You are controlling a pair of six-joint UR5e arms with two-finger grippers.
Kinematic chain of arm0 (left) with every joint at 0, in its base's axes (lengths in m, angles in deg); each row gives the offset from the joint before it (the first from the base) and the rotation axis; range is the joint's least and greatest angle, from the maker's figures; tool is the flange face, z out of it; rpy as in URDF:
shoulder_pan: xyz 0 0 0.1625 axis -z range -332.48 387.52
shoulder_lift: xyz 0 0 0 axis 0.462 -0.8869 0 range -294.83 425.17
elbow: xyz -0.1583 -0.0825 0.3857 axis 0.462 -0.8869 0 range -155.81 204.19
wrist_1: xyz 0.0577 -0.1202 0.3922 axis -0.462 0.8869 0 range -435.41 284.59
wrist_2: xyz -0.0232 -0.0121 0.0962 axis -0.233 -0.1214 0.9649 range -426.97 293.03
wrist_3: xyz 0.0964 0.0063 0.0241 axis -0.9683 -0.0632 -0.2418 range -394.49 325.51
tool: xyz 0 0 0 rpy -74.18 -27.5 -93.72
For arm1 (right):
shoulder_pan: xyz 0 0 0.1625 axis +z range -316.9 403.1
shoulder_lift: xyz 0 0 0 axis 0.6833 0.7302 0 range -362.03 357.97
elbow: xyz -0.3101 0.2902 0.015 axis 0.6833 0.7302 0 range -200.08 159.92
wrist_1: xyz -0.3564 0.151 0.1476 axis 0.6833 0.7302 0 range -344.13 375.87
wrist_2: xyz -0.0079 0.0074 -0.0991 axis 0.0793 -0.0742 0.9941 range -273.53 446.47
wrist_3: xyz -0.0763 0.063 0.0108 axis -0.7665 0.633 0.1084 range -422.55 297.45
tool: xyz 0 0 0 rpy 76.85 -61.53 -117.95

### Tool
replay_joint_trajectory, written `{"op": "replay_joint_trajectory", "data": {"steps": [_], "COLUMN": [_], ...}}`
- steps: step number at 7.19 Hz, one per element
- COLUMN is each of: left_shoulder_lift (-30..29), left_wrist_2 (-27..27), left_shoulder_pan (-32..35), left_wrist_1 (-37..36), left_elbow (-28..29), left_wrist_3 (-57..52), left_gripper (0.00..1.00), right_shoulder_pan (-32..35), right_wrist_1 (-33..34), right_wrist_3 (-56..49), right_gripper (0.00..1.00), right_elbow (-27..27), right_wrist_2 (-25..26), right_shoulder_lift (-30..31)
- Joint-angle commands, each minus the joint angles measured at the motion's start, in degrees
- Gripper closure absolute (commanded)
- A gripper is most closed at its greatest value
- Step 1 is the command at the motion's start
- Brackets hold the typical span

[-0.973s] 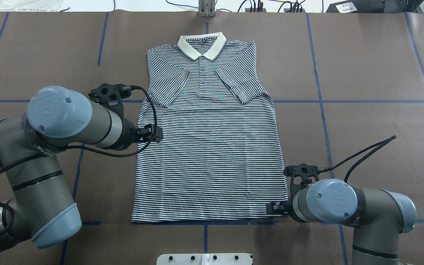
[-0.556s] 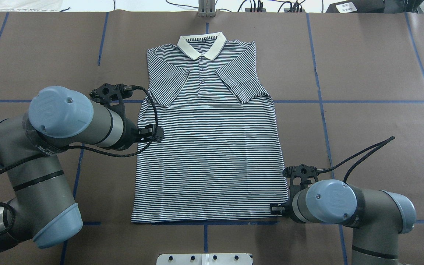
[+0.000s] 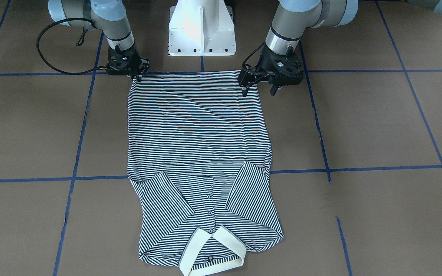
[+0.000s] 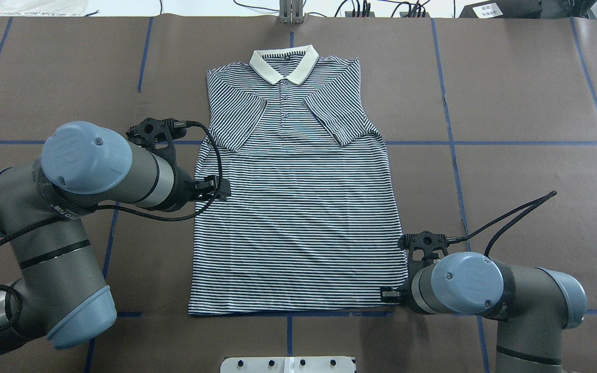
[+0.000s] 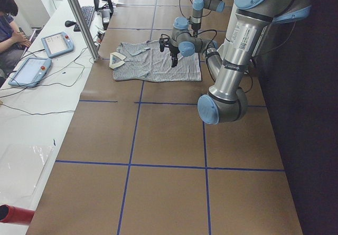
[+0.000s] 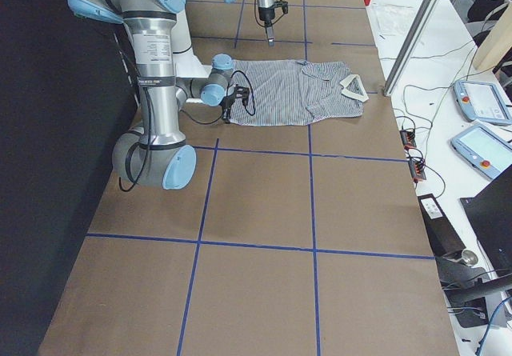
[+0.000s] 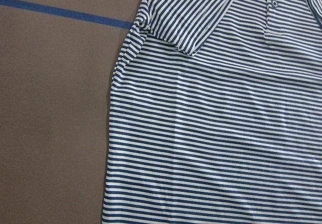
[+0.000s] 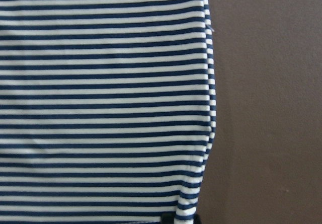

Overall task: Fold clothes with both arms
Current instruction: 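Grasp the hem corners nearest the robot with both grippers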

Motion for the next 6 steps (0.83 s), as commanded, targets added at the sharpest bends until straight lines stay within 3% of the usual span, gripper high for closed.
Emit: {"op": "replay_joint_trajectory", "data": {"steps": [1, 4, 6], "left_shoulder_lift": [0.0, 0.7, 3.6], "left_wrist_2": [0.1, -0.1, 2.7], "left_shoulder_pan": [0.0, -0.3, -9.0], "left_wrist_1": [0.0, -0.3, -0.3], "left_elbow": [0.0, -0.5, -2.1], "left_wrist_3": [0.0, 1.0, 18.6], "left_gripper": [0.00, 0.00, 0.00], "right_shoulder_pan": [0.1, 0.3, 0.5], "right_wrist_1": [0.0, -0.1, -0.5], "right_wrist_3": [0.0, 4.0, 5.1], "right_gripper": [1.00, 1.00, 1.00], "right_elbow": [-0.3, -2.1, -2.2], "right_wrist_2": [0.0, 1.2, 1.6], "right_shoulder_lift": [0.1, 0.1, 0.0]}}
